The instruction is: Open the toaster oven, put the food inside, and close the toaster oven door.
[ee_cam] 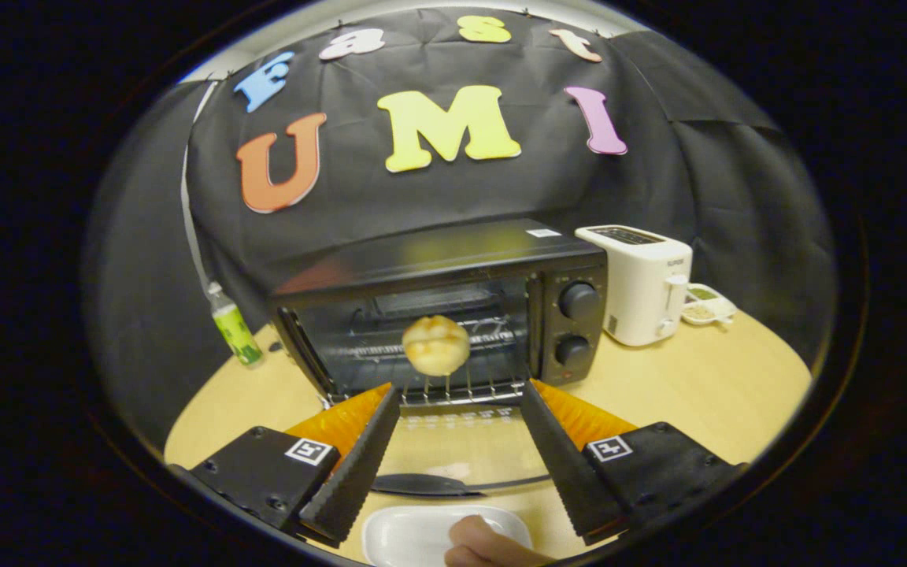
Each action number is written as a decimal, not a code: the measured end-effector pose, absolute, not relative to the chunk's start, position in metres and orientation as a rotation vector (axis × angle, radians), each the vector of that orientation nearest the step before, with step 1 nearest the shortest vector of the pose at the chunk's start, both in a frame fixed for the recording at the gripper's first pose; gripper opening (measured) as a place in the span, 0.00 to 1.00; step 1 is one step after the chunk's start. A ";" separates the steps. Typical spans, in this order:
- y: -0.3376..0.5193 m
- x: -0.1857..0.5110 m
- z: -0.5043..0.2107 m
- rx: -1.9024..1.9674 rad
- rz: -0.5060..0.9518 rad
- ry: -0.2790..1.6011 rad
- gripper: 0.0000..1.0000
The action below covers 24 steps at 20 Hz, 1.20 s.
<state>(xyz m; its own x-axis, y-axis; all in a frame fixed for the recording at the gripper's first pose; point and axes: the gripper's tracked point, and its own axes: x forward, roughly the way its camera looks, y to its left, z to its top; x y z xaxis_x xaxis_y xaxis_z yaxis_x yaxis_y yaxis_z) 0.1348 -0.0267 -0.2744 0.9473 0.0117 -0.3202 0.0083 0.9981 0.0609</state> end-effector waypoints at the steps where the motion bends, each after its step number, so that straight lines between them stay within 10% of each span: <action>1: -0.022 0.130 -0.285 0.052 0.007 0.368 1.00; 24: 0.040 0.095 -0.357 0.026 0.036 0.582 1.00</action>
